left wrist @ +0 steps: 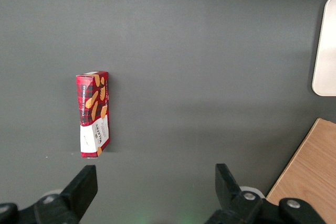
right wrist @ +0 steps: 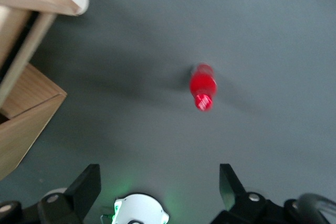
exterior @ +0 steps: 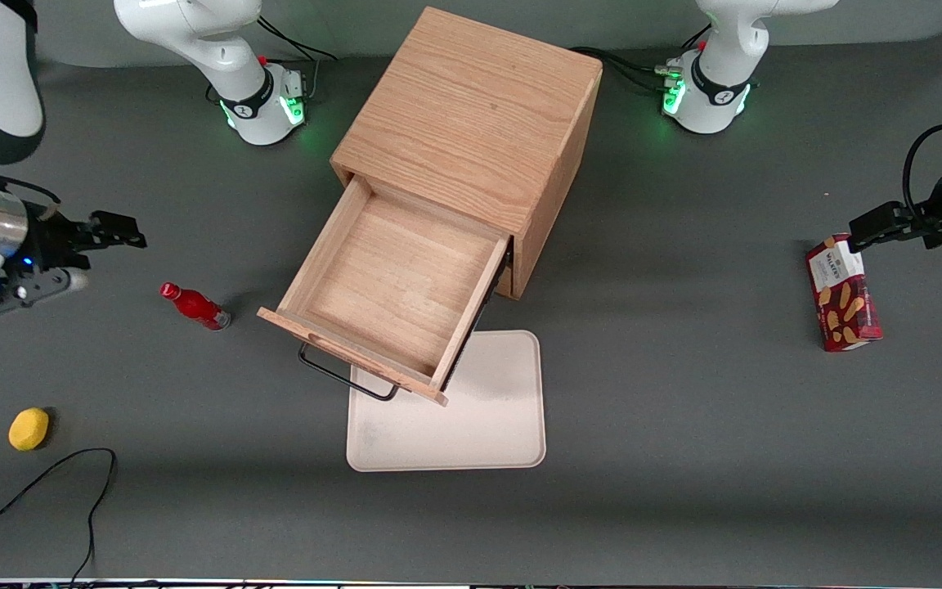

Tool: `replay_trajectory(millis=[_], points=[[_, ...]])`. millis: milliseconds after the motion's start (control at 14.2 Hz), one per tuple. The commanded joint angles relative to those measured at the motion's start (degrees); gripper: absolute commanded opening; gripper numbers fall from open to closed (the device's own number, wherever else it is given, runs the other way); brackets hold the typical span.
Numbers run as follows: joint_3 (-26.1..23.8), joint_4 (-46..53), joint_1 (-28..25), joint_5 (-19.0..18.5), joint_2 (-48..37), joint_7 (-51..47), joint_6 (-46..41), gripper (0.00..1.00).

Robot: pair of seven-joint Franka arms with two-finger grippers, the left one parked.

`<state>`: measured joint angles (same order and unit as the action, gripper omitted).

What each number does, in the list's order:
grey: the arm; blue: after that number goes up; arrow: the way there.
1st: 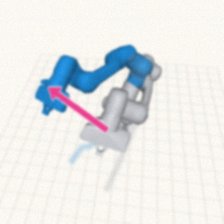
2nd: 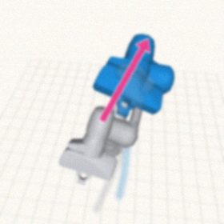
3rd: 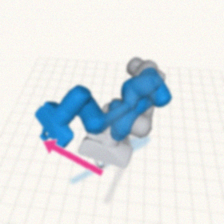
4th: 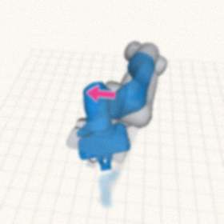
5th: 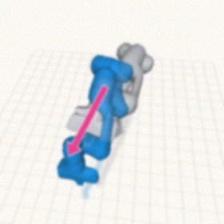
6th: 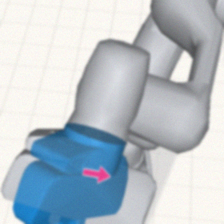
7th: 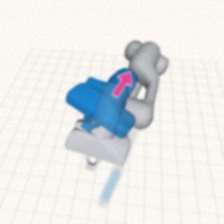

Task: Open upper drawer

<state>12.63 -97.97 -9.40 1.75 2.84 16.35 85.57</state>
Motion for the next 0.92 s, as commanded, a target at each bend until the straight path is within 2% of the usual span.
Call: replay_trajectory(millis=[0,141,211,423,634,846], points=[[-0.76,-3.81,-1.14,-4.11,-2.76,-12.69,-0.21,1.00],[-0.85,-1.97,-1.06,-4.21,-2.66,-21.59,-0.93,1.00],[-0.68,-1.52,-1.06,-4.21,-2.66,-22.32,-1.10,1.00],[-0.15,-1.69,-1.14,-2.37,-4.50,-19.96,-1.01,1.00],[-0.41,-3.71,-1.23,-2.19,-8.89,-15.13,-0.84,1.00],[-0.85,-7.13,-1.14,-2.19,-11.53,-14.94,3.10,1.00]])
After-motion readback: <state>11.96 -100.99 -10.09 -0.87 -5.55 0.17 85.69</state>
